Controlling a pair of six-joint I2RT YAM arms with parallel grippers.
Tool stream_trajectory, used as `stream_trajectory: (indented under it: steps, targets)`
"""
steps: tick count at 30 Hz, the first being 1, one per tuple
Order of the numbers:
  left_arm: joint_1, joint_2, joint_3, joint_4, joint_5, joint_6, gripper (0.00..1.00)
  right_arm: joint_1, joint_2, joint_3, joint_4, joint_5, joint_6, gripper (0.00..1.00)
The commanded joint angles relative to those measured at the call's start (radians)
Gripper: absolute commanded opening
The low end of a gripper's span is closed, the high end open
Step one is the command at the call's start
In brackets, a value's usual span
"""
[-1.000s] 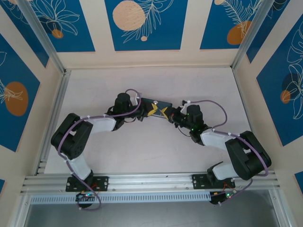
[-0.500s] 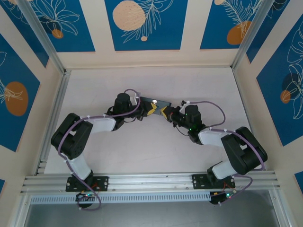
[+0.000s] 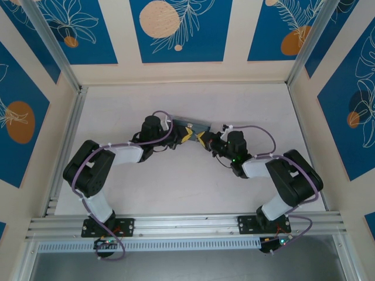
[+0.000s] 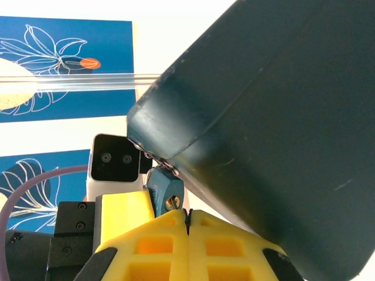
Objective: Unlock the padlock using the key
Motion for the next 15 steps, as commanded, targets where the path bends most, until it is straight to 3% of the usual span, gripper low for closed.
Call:
stream_trajectory:
  steps: [1,9,15]
  targets:
    - [-0.037,-0.034,0.015,0.098,0.112,0.0,0.0,0.013,0.091,0.019,0.126,-0.054,0.026,0.0]
    - [-0.038,-0.035,0.004,0.098,0.114,0.005,0.0,-0.01,0.189,0.011,0.286,-0.039,0.126,0.0]
    - [-0.038,-0.034,-0.003,0.102,0.117,0.011,0.0,-0.021,0.182,0.024,0.234,-0.069,0.042,0.0]
